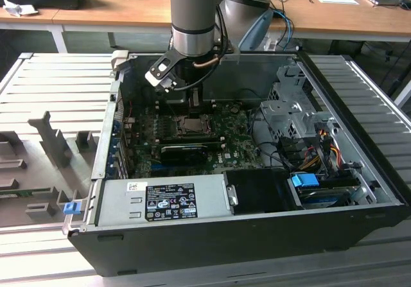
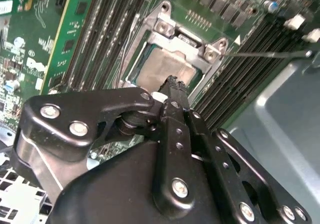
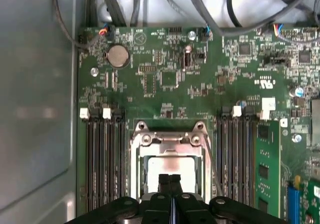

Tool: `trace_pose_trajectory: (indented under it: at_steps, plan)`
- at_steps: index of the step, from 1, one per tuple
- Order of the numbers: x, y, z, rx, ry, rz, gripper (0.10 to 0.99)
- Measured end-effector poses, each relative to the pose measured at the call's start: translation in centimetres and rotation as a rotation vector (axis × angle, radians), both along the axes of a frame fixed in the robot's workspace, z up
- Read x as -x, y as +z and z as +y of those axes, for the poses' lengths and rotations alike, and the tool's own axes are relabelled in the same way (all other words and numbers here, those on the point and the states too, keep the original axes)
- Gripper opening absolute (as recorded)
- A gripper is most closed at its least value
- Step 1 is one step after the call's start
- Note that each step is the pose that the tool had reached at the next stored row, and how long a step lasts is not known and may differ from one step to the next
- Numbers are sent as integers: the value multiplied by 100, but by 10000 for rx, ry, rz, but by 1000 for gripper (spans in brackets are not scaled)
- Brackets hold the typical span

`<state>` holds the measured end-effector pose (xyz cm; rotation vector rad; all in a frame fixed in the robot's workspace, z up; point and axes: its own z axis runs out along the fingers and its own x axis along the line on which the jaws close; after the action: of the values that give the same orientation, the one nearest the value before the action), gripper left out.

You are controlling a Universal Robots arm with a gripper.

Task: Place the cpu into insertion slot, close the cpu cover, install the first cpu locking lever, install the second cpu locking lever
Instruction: 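Close the cpu cover, then install the first cpu locking lever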

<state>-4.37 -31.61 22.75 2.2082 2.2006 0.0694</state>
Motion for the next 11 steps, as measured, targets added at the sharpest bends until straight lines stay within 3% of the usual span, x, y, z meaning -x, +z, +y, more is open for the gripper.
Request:
trace_pose_trajectory:
  at_steps: [7, 11]
  plan:
    - [55, 10, -1, 2, 1, 2, 106]
    - [55, 156, 0, 2, 0, 1, 106]
